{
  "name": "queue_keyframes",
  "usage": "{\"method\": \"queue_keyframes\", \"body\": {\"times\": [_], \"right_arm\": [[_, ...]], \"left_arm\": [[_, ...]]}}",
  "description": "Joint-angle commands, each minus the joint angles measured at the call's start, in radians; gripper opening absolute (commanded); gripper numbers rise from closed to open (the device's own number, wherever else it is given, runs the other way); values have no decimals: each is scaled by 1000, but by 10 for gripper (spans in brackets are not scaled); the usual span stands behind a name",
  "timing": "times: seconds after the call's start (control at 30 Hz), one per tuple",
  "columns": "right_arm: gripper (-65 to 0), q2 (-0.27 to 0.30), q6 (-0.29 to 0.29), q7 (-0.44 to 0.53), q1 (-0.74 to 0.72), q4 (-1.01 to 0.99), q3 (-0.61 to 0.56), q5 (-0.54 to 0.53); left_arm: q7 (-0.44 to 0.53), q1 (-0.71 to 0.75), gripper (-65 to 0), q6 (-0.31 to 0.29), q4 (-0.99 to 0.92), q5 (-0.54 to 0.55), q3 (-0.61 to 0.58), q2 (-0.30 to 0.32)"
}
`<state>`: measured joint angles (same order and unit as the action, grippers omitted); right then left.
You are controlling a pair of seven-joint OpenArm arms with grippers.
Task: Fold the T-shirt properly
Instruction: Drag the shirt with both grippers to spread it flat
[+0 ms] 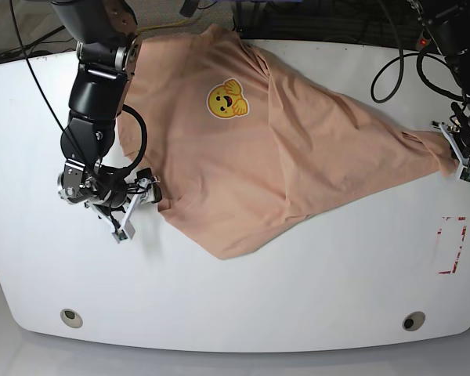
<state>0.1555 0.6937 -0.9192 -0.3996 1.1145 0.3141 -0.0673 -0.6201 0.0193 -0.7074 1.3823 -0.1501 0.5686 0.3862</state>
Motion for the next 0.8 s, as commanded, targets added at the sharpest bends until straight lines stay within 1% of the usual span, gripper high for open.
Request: {"method": "queue_keyframes", "body": {"times": [0.0, 0.17, 0.33, 0.5, 0.57, 0.63, 0.7, 0.73, 0.77], "right_arm": [[-212, -6, 4, 21, -74, -64, 3, -25], [-212, -15, 4, 30, -123, -156, 3, -59], [-212, -44, 4, 113, -150, -262, 1, -68], [-212, -53, 4, 179, -167, -350, 1, -70], [-217, -73, 4, 200, -167, -359, 1, -67], [-281, -81, 4, 214, -167, -359, 0, -65], [-430, -81, 4, 216, -166, -359, 0, -65], [-536, -80, 4, 216, -166, -359, 0, -65], [-604, -78, 4, 216, -166, -359, -2, -65]], "left_arm": [[12, -12, -646, 9, 19, 5, 6, 20], [12, -8, -646, 9, 19, 7, 4, 18], [12, -6, -646, 9, 21, 7, 6, 18], [12, -6, -646, 9, 21, 7, 8, 18], [12, -6, -646, 9, 21, 7, 8, 18], [12, -8, -646, 9, 21, 7, 8, 18], [12, -9, -646, 9, 21, 7, 6, 18], [12, -11, -646, 9, 21, 7, 4, 18], [12, -12, -646, 9, 21, 7, 4, 18]]}}
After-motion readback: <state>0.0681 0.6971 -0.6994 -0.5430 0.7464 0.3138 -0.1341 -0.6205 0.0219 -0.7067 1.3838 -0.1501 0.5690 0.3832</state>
